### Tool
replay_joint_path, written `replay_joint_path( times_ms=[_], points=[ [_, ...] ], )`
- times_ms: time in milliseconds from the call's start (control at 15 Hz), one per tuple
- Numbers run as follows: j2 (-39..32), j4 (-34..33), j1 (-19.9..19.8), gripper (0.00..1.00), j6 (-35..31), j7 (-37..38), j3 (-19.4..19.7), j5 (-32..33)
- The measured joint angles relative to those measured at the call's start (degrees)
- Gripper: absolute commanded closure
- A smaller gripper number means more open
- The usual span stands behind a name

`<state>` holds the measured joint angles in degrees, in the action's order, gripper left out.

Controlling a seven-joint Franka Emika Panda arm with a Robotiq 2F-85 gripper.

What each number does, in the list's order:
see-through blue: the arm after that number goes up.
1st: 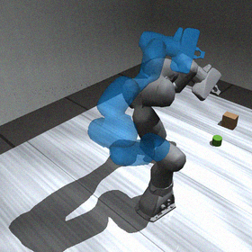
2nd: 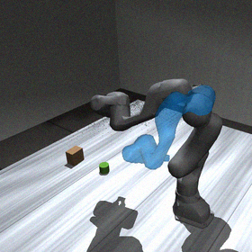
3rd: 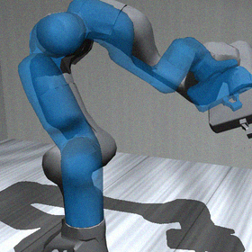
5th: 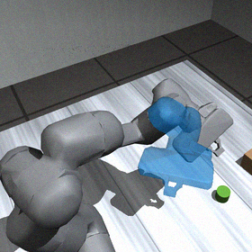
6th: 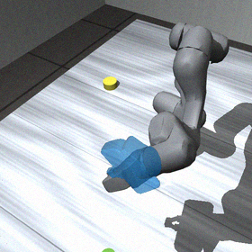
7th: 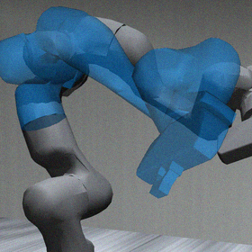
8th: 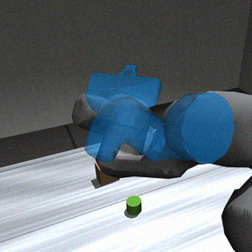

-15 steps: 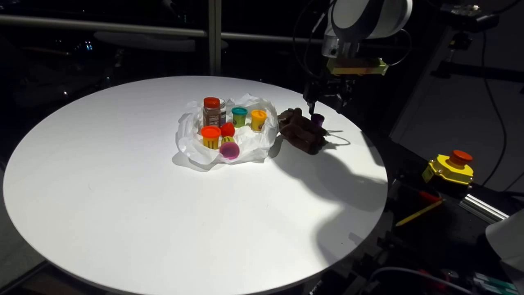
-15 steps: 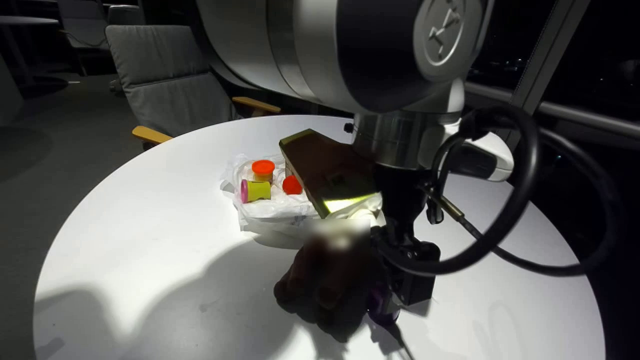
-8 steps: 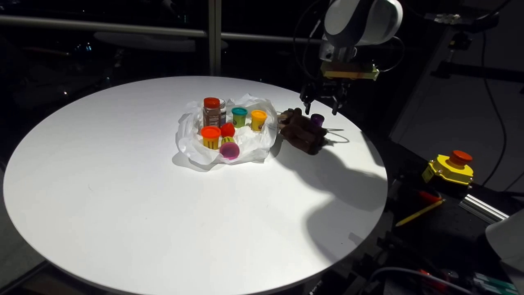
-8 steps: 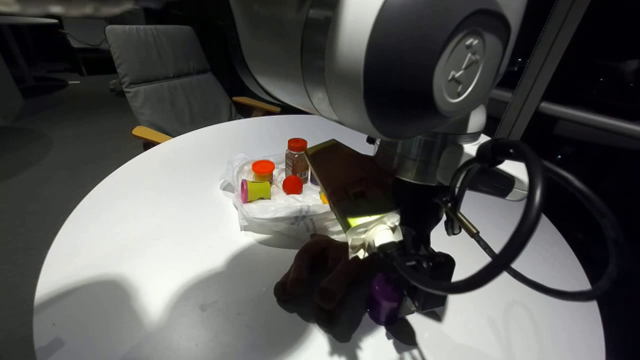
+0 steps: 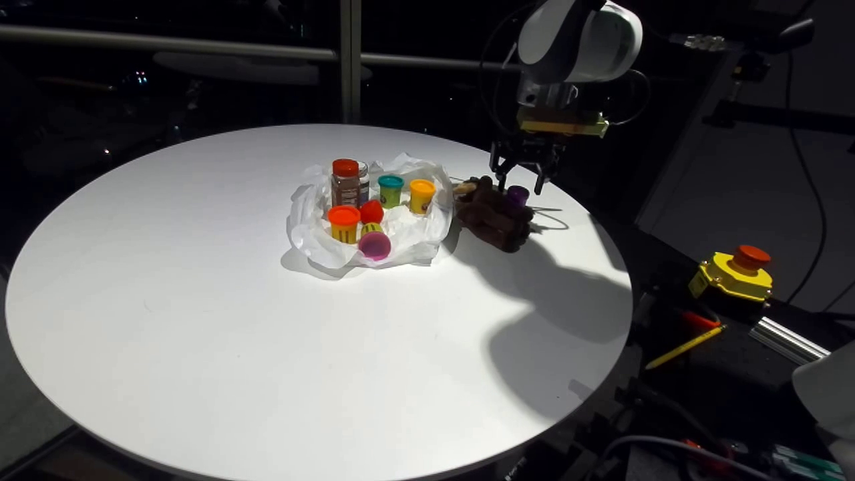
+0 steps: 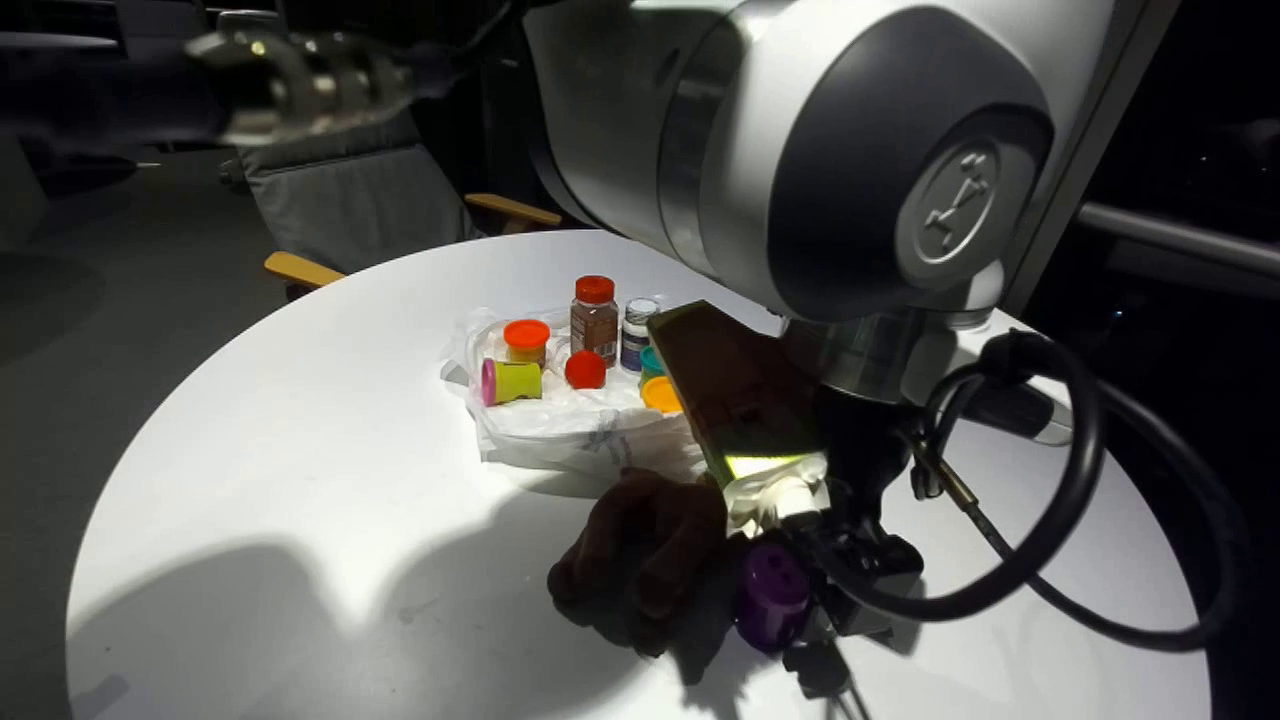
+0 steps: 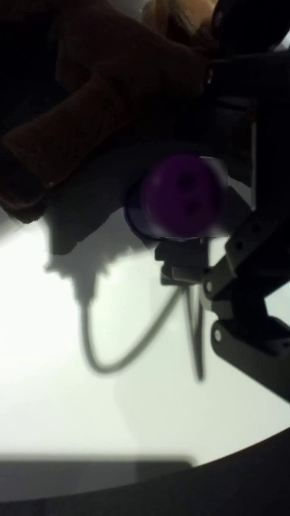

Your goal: Pick up all the objects surrounding the white plate and arrange them on the plate

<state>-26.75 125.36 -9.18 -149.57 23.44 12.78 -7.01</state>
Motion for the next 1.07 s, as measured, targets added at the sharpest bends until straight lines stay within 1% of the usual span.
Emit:
replay_joint_path(
  times_ms=[200, 467, 600, 733, 867, 1067],
  points=[
    [-0.32, -0.02, -0.80, 0.73, 1.02, -1.37, -0.05, -1.46],
    [0.78, 0.48, -2.15, 0.74, 1.91, -3.52, -0.06, -3.54],
    [2.88, 1.45, -2.57, 0.74, 2.02, -3.86, -0.05, -4.16],
    [6.58, 2.98, -2.29, 0.74, 1.97, -3.86, -0.10, -4.28],
    [11.78, 4.94, -0.98, 0.74, 2.07, -3.86, -0.62, -4.27],
    [18.15, 6.52, 2.95, 0.74, 3.22, -2.44, -3.00, -3.10]
  ],
)
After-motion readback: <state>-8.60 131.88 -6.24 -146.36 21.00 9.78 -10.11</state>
